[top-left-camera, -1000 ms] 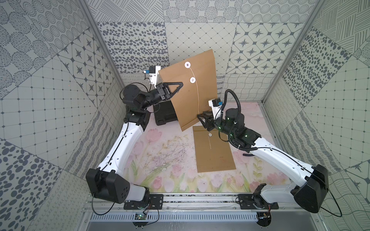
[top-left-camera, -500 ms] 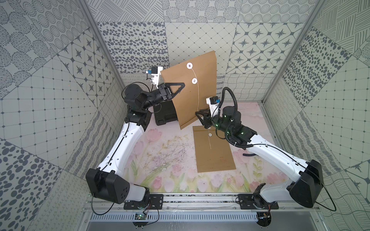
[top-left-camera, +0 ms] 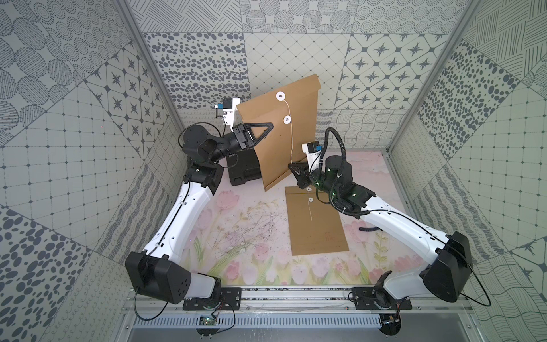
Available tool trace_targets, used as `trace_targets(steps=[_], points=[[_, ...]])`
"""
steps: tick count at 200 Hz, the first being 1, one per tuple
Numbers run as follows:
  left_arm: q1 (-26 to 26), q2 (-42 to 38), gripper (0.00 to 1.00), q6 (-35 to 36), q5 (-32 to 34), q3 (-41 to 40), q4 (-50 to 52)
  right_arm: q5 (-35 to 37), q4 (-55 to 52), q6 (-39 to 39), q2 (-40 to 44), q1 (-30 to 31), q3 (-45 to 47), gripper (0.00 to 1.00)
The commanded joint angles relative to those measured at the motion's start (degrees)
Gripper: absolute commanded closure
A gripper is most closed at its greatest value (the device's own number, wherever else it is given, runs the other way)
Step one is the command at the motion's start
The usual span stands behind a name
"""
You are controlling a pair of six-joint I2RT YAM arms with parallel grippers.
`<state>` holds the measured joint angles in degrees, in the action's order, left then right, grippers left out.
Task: Close the mouth of the file bag
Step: Close the file bag.
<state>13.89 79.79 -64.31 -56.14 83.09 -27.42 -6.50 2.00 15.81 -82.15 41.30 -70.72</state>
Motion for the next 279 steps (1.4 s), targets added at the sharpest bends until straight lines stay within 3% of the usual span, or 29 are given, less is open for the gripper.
trace_targets(steps=[1,75,147,207,279], points=[[0.1,-0.4,1.00,2.4,-0.1,0.5,-1.0,-0.2,2.7,0.0,1.2,0.3,-1.2,0.98],[-3.4,1.7,1.00,3.8,-0.8,-1.0,0.7,-5.9,-10.3,-4.1,7.7,4.9,-2.5,1.00],[-3.1,2.9,1.00,3.2,-3.2,-3.0,-2.2,-9.1,-17.1,-8.6,0.8,14.9,-12.2,1.00],[-1.6,2.6,1.00,1.7,-7.5,-4.1,-6.8,-12.4,-17.9,-6.9,-1.8,14.6,-13.8,1.00],[-1.1,2.9,1.00,-3.4,-12.5,-3.8,-16.9,-17.7,-17.0,-0.4,2.8,6.7,-6.4,1.00]])
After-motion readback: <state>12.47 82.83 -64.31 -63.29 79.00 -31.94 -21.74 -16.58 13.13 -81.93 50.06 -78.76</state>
